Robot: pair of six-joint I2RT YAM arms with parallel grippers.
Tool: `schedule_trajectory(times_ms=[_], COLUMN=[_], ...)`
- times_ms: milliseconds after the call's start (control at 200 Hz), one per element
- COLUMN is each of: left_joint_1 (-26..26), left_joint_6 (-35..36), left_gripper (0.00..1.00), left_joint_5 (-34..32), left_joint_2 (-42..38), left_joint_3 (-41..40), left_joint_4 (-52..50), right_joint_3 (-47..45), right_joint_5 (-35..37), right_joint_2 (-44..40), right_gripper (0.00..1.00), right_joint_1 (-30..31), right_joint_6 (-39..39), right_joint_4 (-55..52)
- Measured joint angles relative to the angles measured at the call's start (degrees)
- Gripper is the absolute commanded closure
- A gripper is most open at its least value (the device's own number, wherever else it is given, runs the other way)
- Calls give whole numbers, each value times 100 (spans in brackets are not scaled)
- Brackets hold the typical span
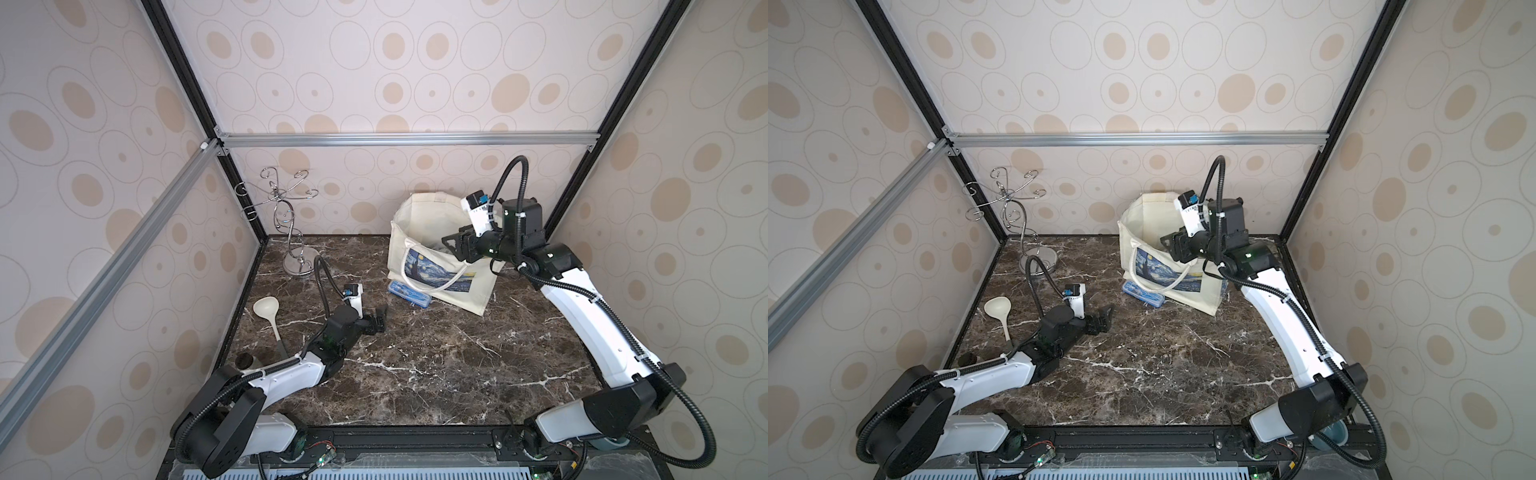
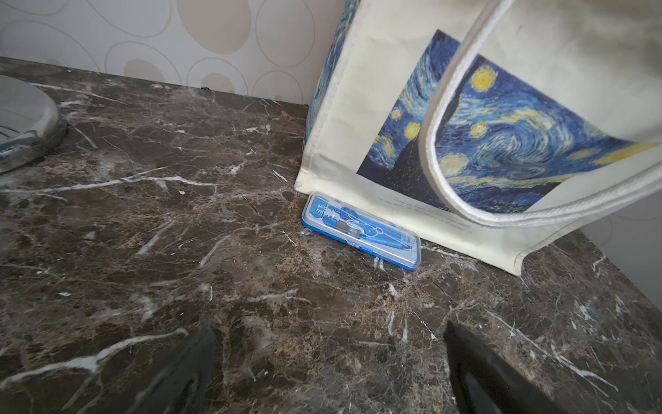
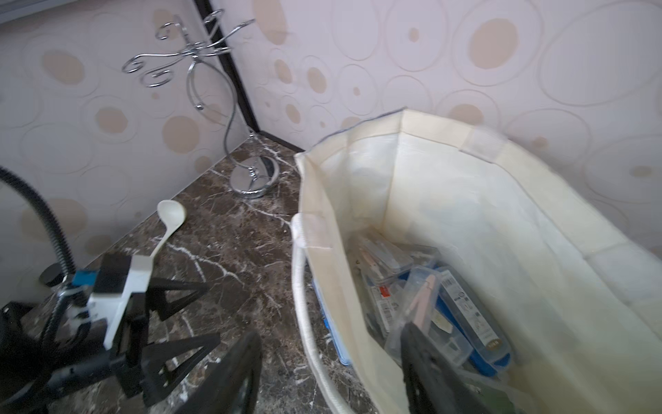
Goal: Put the compass set into the canvas bag
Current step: Pick up the compass set at the center of the board.
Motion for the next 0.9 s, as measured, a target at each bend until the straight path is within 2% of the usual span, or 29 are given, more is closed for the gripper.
schedule_trajectory(times_ms=[210, 355, 650, 900], left_joint_1=[0, 0, 7, 17], left_joint_6=[7, 72, 247, 249], left_gripper=[0, 0, 0, 0], left_joint_5=[-345, -544, -953, -1060], left_joint_2=[-719, -1220, -2157, -2450], left_joint_3=[-420, -647, -743, -938], left_joint_4=[142, 160, -225, -466], right_joint_3=[-704, -964, -1034, -935], right_joint_5=[-168, -201, -157, -181], right_joint_2=[-197, 63, 1292, 2227], right_gripper=[31, 31, 31, 33], right_joint_1=[951, 1453, 1611, 1655], right_joint_6=[-555, -761, -748, -590], right_joint_4=[181, 201, 254, 227])
